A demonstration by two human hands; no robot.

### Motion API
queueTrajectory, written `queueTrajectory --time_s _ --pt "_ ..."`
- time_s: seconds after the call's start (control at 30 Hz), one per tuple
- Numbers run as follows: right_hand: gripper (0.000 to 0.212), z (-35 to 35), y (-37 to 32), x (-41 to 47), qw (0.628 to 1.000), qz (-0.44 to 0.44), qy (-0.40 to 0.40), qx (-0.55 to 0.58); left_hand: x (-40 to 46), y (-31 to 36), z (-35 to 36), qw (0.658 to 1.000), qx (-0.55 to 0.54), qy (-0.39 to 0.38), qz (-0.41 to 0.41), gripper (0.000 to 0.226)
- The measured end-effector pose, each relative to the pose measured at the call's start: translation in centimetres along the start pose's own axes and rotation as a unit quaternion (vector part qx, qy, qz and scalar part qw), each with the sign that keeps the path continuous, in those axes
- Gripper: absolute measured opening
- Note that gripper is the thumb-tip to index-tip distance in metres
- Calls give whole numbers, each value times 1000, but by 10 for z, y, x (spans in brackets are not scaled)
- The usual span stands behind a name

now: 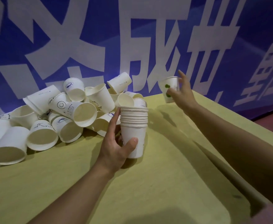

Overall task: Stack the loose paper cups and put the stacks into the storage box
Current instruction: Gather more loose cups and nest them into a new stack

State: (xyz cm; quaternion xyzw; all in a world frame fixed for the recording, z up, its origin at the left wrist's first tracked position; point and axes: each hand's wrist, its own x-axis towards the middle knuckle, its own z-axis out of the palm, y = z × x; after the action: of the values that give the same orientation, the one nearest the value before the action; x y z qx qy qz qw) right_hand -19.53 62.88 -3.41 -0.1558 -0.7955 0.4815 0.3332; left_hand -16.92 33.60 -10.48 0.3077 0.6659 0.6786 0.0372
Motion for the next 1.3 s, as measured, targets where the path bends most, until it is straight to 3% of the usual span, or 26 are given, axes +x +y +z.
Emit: queueTrajectory --time_s 0.13,0.3,0.4,0.53,0.67,0.73,0.9,1.07,1.13,1.23,1.3 --pt "68 17 -69 -66 983 -30 -54 173 -5 6 2 999 40 -35 9 91" --pt "61 32 -90 -135 988 -80 -110 69 -9 8 0 997 69 -41 16 94" --pt "44 40 -83 -158 989 -60 -120 61 -12 11 -3 998 58 -15 7 98" --pt "47 48 -77 -175 989 -43 -136 38 -19 18 -16 997 70 9 1 100" --pt "34 66 -87 -135 996 9 -58 63 -26 29 -29 996 84 30 6 100" --pt "30 80 -81 -104 999 40 -1 12 -32 34 -39 995 84 47 18 98" --pt "65 113 -42 -67 972 159 -89 -151 -55 31 -66 994 74 79 23 102" --pt "92 109 -55 -74 959 215 -158 -90 -59 27 -67 996 59 60 10 108" --pt "97 101 -56 -75 960 229 -139 -78 -59 26 -67 998 59 36 3 113" --pt "100 82 -64 -83 989 136 -38 -33 -60 25 -69 1000 28 0 -11 113" --pt "101 71 -82 -98 999 49 -13 -5 -58 25 -69 999 31 -26 -15 111"
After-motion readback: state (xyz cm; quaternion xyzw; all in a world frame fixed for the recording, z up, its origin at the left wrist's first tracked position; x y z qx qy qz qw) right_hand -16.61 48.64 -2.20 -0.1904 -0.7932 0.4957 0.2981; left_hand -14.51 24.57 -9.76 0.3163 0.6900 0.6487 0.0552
